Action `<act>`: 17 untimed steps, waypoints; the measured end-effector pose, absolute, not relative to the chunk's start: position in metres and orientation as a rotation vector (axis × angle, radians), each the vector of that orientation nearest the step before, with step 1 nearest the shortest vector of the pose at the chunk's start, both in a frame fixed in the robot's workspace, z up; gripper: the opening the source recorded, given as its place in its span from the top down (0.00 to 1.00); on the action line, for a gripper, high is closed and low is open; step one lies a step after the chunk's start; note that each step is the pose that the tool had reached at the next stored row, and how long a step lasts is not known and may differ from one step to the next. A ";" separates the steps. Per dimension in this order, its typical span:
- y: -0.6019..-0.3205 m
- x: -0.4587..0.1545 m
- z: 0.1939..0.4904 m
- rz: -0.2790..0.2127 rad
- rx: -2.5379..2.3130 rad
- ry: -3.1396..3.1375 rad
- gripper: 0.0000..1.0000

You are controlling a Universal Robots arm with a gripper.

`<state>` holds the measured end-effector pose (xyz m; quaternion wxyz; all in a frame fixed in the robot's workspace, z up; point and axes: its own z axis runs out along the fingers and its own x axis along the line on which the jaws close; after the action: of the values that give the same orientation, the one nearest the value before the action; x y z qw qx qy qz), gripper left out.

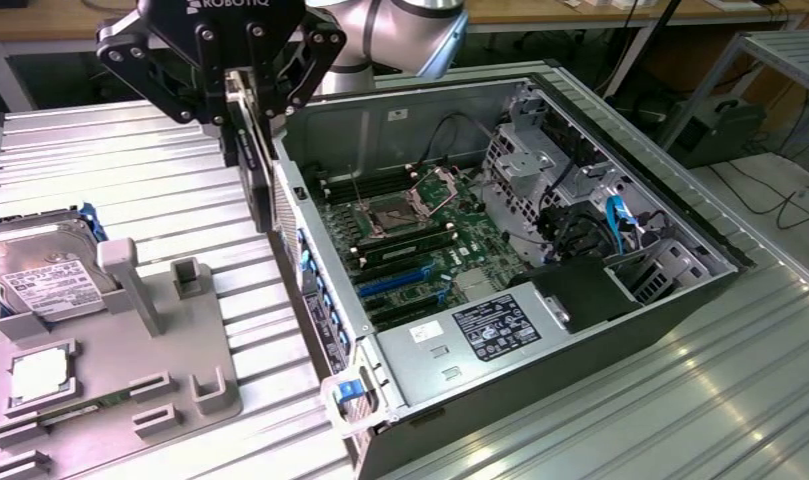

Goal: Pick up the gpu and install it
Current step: 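Pick up the gpu and move the gpu toward the slot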

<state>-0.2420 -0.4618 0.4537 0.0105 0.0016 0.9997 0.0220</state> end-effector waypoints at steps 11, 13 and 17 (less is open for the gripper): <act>-0.462 -0.226 0.454 0.069 0.005 3.120 0.72; -0.462 -0.224 0.454 0.069 0.005 3.120 0.72; -0.462 -0.218 0.454 0.069 0.005 3.120 0.72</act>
<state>-0.2179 -0.4618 0.4537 0.0105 0.0016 0.9997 0.0220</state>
